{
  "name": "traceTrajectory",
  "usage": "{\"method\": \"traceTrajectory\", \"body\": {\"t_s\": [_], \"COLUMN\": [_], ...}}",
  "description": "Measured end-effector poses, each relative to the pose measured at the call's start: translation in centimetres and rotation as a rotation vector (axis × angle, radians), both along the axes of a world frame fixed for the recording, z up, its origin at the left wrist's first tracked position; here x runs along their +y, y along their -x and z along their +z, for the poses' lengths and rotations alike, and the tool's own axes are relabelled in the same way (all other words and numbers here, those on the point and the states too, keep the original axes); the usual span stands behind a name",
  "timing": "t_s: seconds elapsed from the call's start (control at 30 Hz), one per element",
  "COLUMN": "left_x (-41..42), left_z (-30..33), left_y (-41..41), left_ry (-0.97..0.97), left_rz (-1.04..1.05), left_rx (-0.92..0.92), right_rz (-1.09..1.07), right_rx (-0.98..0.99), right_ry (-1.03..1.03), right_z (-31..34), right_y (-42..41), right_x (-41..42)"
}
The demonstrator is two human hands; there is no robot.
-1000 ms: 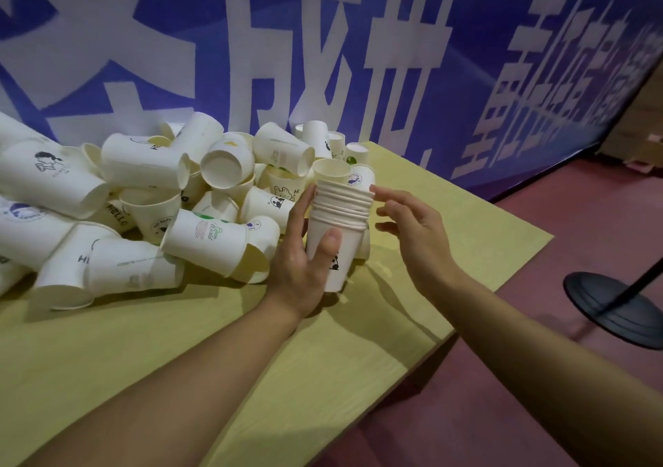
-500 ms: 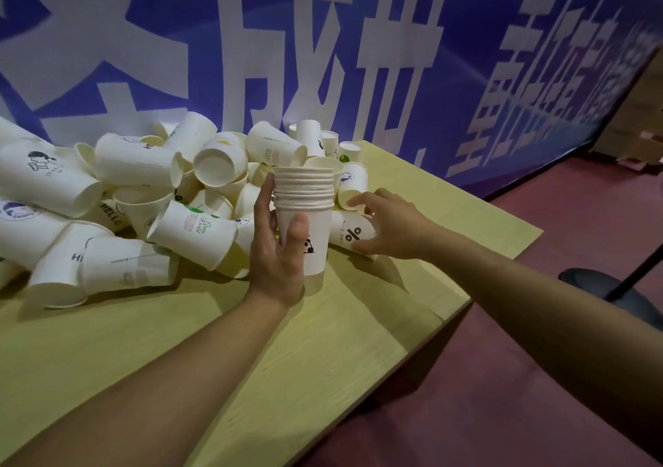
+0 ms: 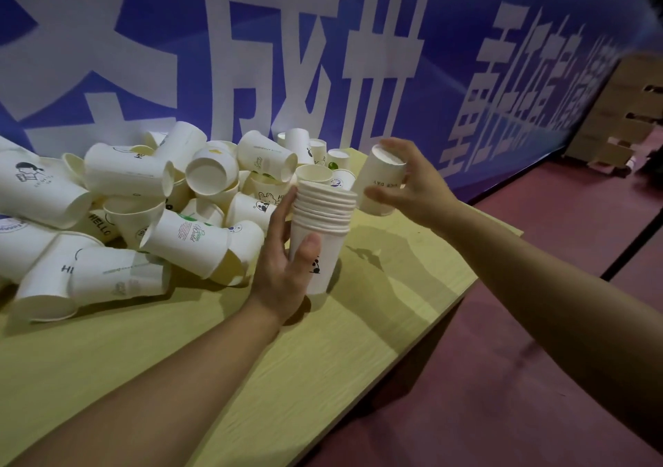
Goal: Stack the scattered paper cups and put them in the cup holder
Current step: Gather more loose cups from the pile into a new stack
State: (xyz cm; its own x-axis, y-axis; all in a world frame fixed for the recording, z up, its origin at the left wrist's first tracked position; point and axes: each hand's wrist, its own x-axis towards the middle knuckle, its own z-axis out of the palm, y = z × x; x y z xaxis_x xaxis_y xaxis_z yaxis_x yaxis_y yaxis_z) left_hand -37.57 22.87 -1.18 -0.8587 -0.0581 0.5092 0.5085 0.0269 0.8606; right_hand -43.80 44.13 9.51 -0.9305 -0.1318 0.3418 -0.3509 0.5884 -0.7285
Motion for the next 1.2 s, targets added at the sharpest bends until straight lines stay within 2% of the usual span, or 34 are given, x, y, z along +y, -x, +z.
{"method": "traceTrajectory", "body": {"t_s": [0.1, 0.2, 0.3, 0.47, 0.7, 0.8, 0.93, 1.03, 1.13, 1.2], "left_x": [0.1, 0.2, 0.1, 0.0, 0.1, 0.1, -0.1, -0.2, 0.0, 0.0], "left_z": [0.1, 0.3, 0.4, 0.4, 0.3, 0.2, 0.0, -0.1, -0.2, -0.3], "left_y": [-0.4, -0.7, -0.6, -0.6, -0.4, -0.3, 0.3, 0.6, 0.8, 1.1], "left_ry": [0.127, 0.219, 0.220, 0.200, 0.181, 0.179, 0.075, 0.078, 0.099, 0.098], "left_rz": [-0.081, -0.127, -0.130, -0.114, -0.124, -0.115, 0.014, 0.079, 0.078, 0.067], "left_rx": [-0.003, -0.016, -0.038, -0.073, -0.097, -0.105, -0.083, -0.073, -0.069, -0.077], "right_rz": [-0.057, 0.003, 0.137, 0.103, 0.189, 0.142, 0.093, 0.091, -0.040, -0.177], "right_rx": [0.064, 0.072, 0.042, 0.040, -0.010, -0.021, 0.074, 0.041, 0.029, -0.007], "right_ry": [0.185, 0.293, 0.347, 0.462, 0.375, 0.348, 0.230, 0.244, 0.291, 0.198], "right_z": [0.5, 0.7, 0.2, -0.5, -0.5, -1.0, -3.0, -4.4, -4.7, -5.1], "right_y": [-1.1, -2.5, -3.7, -4.6, -4.3, -4.0, -3.9, -3.6, -1.0, 2.0], "right_x": [-1.2, -2.6, -3.7, -4.6, -4.2, -4.2, -4.5, -4.6, -4.4, -4.3]}}
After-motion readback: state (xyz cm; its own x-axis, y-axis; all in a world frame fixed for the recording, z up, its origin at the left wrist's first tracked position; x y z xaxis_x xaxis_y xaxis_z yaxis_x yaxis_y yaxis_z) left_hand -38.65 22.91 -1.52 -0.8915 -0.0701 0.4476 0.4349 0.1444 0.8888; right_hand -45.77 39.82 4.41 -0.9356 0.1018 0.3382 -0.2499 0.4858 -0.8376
